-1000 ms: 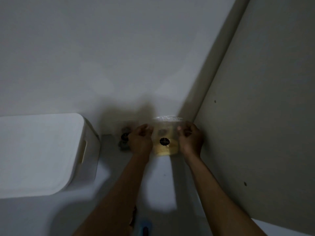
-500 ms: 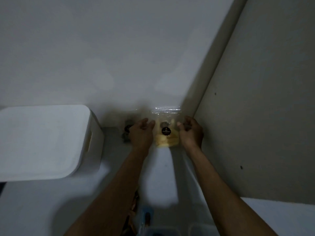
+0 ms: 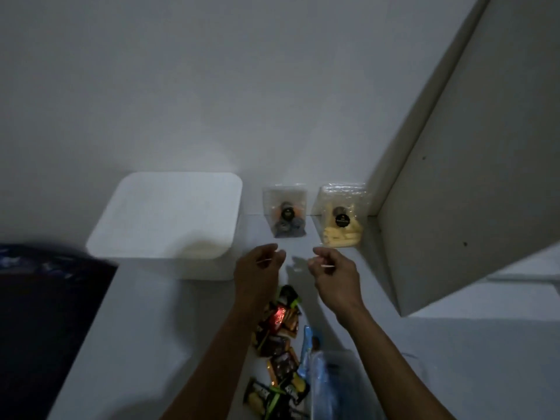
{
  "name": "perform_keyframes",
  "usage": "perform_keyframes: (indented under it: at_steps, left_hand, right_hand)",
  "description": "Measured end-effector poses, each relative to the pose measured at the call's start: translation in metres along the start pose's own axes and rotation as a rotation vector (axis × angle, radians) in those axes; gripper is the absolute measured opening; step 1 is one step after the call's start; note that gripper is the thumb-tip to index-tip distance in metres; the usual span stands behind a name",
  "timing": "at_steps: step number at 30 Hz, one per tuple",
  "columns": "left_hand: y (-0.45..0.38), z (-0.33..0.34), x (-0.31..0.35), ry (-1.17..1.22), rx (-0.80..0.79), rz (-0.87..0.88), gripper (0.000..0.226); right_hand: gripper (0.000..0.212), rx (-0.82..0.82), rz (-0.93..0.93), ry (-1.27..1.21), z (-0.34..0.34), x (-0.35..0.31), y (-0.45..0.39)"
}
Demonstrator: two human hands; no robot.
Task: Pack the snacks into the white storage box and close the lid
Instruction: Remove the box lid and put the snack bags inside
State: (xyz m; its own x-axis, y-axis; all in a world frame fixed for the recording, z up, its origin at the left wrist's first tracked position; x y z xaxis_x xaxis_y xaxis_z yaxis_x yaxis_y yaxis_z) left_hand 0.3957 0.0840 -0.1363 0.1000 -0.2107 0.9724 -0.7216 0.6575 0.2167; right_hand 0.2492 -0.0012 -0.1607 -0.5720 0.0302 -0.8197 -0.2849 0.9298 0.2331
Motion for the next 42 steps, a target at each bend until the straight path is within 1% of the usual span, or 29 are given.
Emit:
perform_keyframes:
  at_steps: [3,8,12,15,18,19,23,26,29,32,35,39,42]
  left_hand:
    - [0.03,-0.062,-0.001,-0.005,0.06,0.035,0.013]
    - [0.071,-0.178,-0.004,-0.06,0.186,0.064,0.019]
    - [0.073,-0.25,-0.008,-0.068,0.283,0.039,0.022]
    - [0.056,-0.28,-0.006,-0.092,0.306,0.075,0.026]
    - [0.029,-0.295,0.003,-0.124,0.328,0.08,0.033]
    - [0.015,-0.299,0.004,-0.151,0.337,0.109,0.036]
    - [-0.046,-0.309,0.006,-0.304,0.353,0.149,0.058]
    - [-0.084,-0.314,0.015,-0.382,0.327,0.111,0.072]
    - [-0.126,-0.32,0.007,-0.422,0.27,0.068,0.084]
    - [-0.151,-0.324,-0.001,-0.41,0.228,0.037,0.086]
    - [-0.164,-0.325,0.0,-0.423,0.21,0.032,0.096]
    - [-0.167,-0.322,0.002,-0.388,0.234,0.036,0.099]
    - [-0.166,-0.321,0.005,-0.394,0.26,0.049,0.1]
  right_hand:
    - [0.021,-0.031,-0.049,0.022,0.027,-0.021,0.046]
    - [0.032,-0.07,-0.093,0.052,0.075,-0.054,0.11]
    - [0.041,-0.06,-0.104,0.042,0.105,-0.079,0.13]
    - [0.047,-0.021,-0.091,0.028,0.122,-0.094,0.126]
    - [0.056,0.03,-0.079,0.027,0.131,-0.108,0.11]
    - [0.06,0.045,-0.078,0.025,0.134,-0.114,0.103]
    - [0.073,0.085,-0.079,0.072,0.147,-0.13,0.067]
    - [0.078,0.084,-0.052,0.089,0.161,-0.137,0.042]
    - [0.082,0.074,-0.031,0.094,0.175,-0.142,0.022]
    - [0.082,0.067,-0.016,0.1,0.187,-0.141,0.01]
    - [0.081,0.098,-0.004,0.092,0.195,-0.141,0.004]
    - [0.079,0.157,0.018,0.08,0.202,-0.141,0.001]
    - [0.081,0.171,0.024,0.063,0.203,-0.143,0.0]
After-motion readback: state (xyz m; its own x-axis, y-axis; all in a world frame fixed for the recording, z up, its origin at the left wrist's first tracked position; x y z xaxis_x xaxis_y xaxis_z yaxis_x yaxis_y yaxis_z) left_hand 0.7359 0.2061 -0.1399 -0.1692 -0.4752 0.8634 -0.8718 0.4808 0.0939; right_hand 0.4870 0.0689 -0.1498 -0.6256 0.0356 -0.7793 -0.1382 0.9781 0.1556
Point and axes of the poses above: each hand's wrist, its own y-axis away from the middle knuckle, its own z-axis out of the palm, x = y × z, the point moved 3 cm from there along -y, towards the middle knuckle, and after that the axes turned 14 degrees about y, right-handed, at the moved point
